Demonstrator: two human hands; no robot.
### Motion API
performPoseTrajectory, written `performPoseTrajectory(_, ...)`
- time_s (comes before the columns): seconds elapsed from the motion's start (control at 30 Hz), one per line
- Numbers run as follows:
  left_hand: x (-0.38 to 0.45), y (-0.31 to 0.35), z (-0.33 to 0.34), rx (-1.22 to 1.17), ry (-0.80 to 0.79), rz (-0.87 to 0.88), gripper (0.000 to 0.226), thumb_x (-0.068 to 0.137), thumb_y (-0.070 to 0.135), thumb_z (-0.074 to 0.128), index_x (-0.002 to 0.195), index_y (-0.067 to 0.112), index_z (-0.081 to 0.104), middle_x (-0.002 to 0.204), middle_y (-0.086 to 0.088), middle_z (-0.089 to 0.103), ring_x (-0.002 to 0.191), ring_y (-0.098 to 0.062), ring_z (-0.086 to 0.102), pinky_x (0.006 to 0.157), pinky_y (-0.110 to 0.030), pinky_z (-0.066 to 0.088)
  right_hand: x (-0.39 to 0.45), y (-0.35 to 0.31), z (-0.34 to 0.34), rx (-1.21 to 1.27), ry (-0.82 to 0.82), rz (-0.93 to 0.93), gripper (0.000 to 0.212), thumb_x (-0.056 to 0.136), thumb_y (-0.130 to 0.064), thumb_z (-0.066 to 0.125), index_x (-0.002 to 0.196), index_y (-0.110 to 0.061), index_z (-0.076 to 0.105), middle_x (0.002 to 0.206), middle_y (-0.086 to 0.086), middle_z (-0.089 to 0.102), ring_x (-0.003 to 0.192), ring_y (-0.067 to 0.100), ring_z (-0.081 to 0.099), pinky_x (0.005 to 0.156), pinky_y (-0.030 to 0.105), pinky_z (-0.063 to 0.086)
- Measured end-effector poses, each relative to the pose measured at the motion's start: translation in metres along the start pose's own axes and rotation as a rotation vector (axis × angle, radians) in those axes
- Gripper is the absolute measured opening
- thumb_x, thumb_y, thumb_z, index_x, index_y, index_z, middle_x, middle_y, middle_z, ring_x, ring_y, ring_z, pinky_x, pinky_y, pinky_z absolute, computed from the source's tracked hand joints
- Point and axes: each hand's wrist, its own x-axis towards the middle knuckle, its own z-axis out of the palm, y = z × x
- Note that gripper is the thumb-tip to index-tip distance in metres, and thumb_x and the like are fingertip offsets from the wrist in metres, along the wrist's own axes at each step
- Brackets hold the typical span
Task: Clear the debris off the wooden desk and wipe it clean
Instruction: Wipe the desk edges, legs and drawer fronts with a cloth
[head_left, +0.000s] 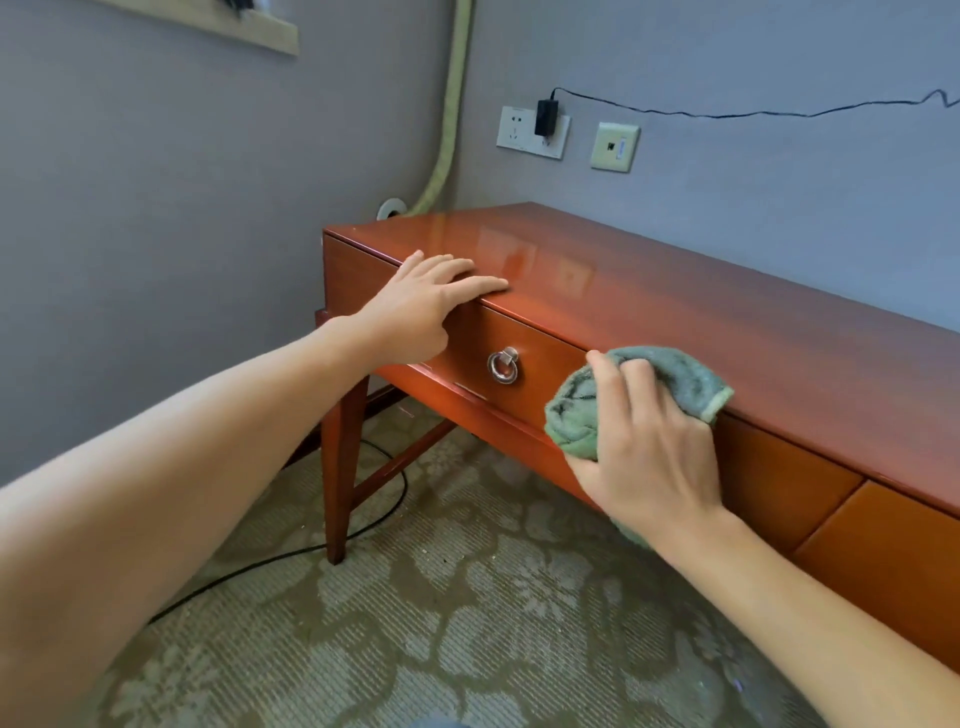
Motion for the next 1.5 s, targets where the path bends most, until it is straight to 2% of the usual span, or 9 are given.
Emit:
performPoseTrajectory(0.2, 0.006, -0.009, 0.004, -0.039, 0.009, -0.006, 0.104, 0.075, -0.012, 0.053, 0.159, 0.042, 0.029, 0.167, -0.005, 0.027, 0.157, -0.027, 0.014, 0.128, -0.05, 0.006, 0.059, -0.063, 0.048, 0.178, -0.104, -0.223, 0.093, 0.06, -0.032, 0.092, 0.14, -0.005, 0.052, 0.1, 0.005, 0.071, 0.083, 0.021, 0.07, 0.046, 0.03, 0.049)
performPoseTrajectory(0.37, 0.002, 0.002, 0.0, -0.119, -0.004, -0.066, 0.1, 0.076, -0.017, 0.047, 0.16, 0.035, 0.031, 0.169, -0.007, 0.022, 0.159, -0.028, 0.005, 0.128, -0.051, -0.001, 0.056, -0.077, 0.057, 0.104, -0.235, -0.354, 0.043, 0.061, -0.027, 0.09, 0.096, -0.015, 0.068, 0.089, 0.002, 0.066, 0.073, 0.022, 0.065, 0.048, 0.028, 0.046)
performPoseTrajectory(0.57, -0.095, 0.055, 0.055, -0.61, 0.307, -0.281, 0.083, 0.089, -0.012, 0.048, 0.162, 0.024, 0.029, 0.172, 0.007, 0.015, 0.159, -0.009, 0.006, 0.129, -0.033, 0.013, 0.04, -0.071, 0.032, 0.215, -0.528, 0.011, 0.031, 0.083, -0.043, 0.067, 0.102, -0.02, 0.057, 0.104, 0.0, 0.067, 0.095, 0.028, 0.068, 0.071, 0.036, 0.049)
performPoseTrajectory(0.83, -0.151, 0.115, 0.1, -1.183, 0.069, -0.262, 0.115, 0.08, 0.036, 0.082, 0.158, 0.057, 0.0, 0.165, 0.015, 0.023, 0.147, -0.004, 0.036, 0.115, -0.037, 0.045, 0.027, -0.068, 0.009, 1.087, -0.934, 0.39, 0.063, 0.075, -0.04, 0.076, 0.131, -0.025, 0.054, 0.125, 0.002, 0.06, 0.112, 0.016, 0.063, 0.1, 0.045, 0.056)
performPoseTrajectory(0.93, -0.15, 0.115, 0.098, -1.072, 0.138, -0.275, 0.109, 0.08, 0.029, 0.086, 0.162, 0.041, 0.015, 0.157, 0.019, 0.031, 0.143, 0.007, 0.036, 0.116, -0.029, 0.042, 0.027, -0.063, -0.01, 1.015, -1.104, 0.26, 0.045, 0.079, -0.049, 0.064, 0.115, -0.021, 0.066, 0.108, 0.006, 0.073, 0.101, 0.024, 0.071, 0.095, 0.053, 0.057)
performPoseTrajectory(1.03, -0.147, 0.115, 0.098, -0.923, 0.253, -0.291, 0.098, 0.077, 0.015, 0.082, 0.156, 0.035, 0.029, 0.145, 0.019, 0.047, 0.136, 0.001, 0.047, 0.113, -0.035, 0.045, 0.048, -0.051, -0.033, 0.481, -0.786, -0.038, 0.047, 0.089, -0.068, 0.046, 0.113, -0.034, 0.068, 0.101, -0.007, 0.075, 0.094, 0.025, 0.069, 0.085, 0.045, 0.056)
performPoseTrajectory(1.13, -0.138, 0.112, 0.098, -0.856, 0.291, -0.429, 0.095, 0.082, 0.02, 0.085, 0.146, 0.039, 0.018, 0.128, 0.021, 0.05, 0.109, -0.002, 0.062, 0.092, -0.032, 0.057, 0.086, -0.033, -0.043, 0.491, -0.263, 0.076, 0.034, 0.094, -0.05, 0.047, 0.113, -0.032, 0.069, 0.097, -0.004, 0.075, 0.094, 0.03, 0.068, 0.087, 0.041, 0.054)
performPoseTrajectory(1.3, -0.108, 0.114, 0.103, -0.584, 0.52, -0.346, 0.061, 0.09, 0.033, 0.08, 0.139, 0.022, 0.046, 0.143, 0.003, 0.05, 0.121, -0.01, 0.054, 0.096, -0.028, 0.05, 0.125, -0.026, 0.001, 0.257, -0.618, 0.101, 0.057, 0.099, -0.058, 0.046, 0.142, -0.021, 0.049, 0.143, 0.004, 0.051, 0.132, 0.03, 0.049, 0.103, 0.046, 0.041)
performPoseTrajectory(1.5, -0.091, 0.111, 0.125, -0.455, 0.437, -0.493, 0.056, 0.098, 0.056, 0.051, 0.15, 0.037, 0.042, 0.146, -0.001, 0.041, 0.104, -0.026, 0.064, 0.075, -0.042, 0.059, 0.125, -0.03, 0.018, 0.11, -0.583, 0.019, 0.076, 0.092, -0.078, 0.041, 0.138, -0.018, 0.044, 0.143, 0.009, 0.044, 0.132, 0.034, 0.044, 0.102, 0.05, 0.04)
